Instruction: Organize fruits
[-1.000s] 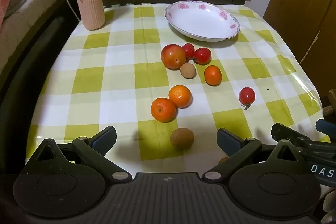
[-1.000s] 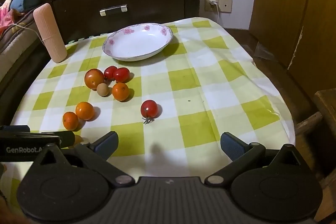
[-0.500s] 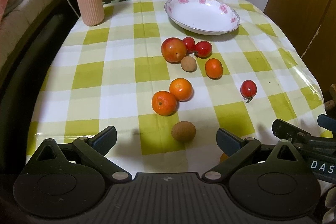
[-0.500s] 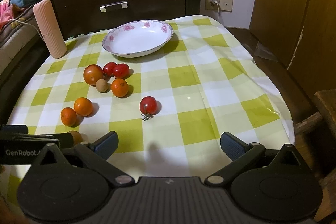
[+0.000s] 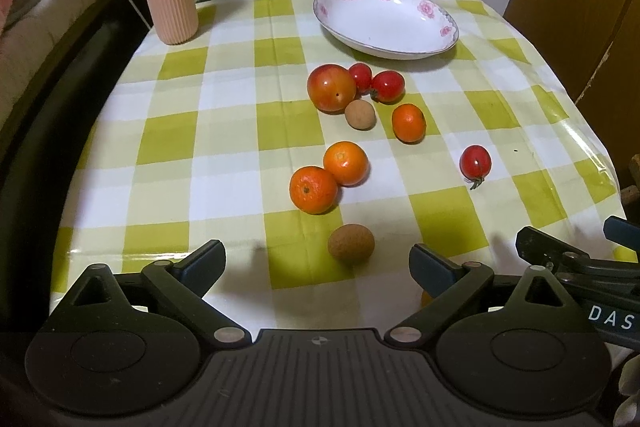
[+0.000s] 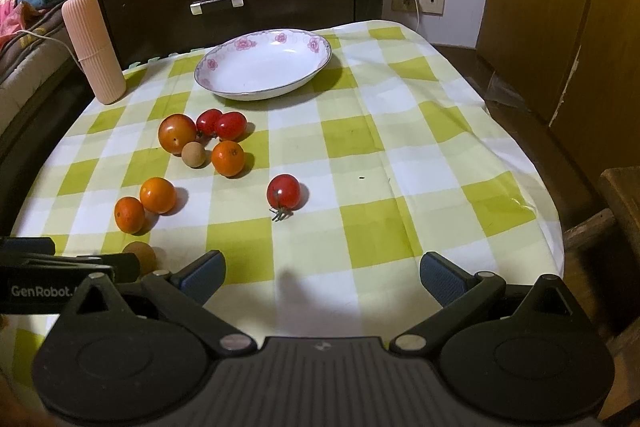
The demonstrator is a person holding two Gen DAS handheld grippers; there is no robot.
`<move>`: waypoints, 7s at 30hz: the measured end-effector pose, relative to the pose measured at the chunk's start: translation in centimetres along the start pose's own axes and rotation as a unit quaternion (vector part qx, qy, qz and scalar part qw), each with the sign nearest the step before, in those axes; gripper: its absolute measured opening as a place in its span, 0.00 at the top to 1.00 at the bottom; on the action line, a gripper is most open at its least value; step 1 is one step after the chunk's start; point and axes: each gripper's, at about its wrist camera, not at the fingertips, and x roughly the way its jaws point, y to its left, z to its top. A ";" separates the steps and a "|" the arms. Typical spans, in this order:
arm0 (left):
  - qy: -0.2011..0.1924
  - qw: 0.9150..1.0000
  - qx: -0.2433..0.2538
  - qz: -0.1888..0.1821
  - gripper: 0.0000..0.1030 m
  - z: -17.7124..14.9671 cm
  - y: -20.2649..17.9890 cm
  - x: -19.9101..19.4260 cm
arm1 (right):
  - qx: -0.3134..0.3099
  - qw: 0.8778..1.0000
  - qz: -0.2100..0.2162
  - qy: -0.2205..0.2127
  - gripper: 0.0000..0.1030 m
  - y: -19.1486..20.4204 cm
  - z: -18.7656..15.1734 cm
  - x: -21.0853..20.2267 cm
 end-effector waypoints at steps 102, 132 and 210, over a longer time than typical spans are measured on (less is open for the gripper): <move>0.037 0.999 0.032 0.010 0.41 -0.2 0.4 1.1 | -0.113 0.982 0.137 0.063 0.77 4.7 -2.0 1.3; 0.020 0.999 0.042 -0.005 0.68 0.7 -0.9 3.5 | -0.014 0.986 0.142 0.082 0.77 1.2 -0.5 2.1; -0.030 0.998 0.013 -0.058 0.50 18.2 -2.1 11.3 | -0.036 0.990 0.138 0.015 0.75 0.1 18.2 16.4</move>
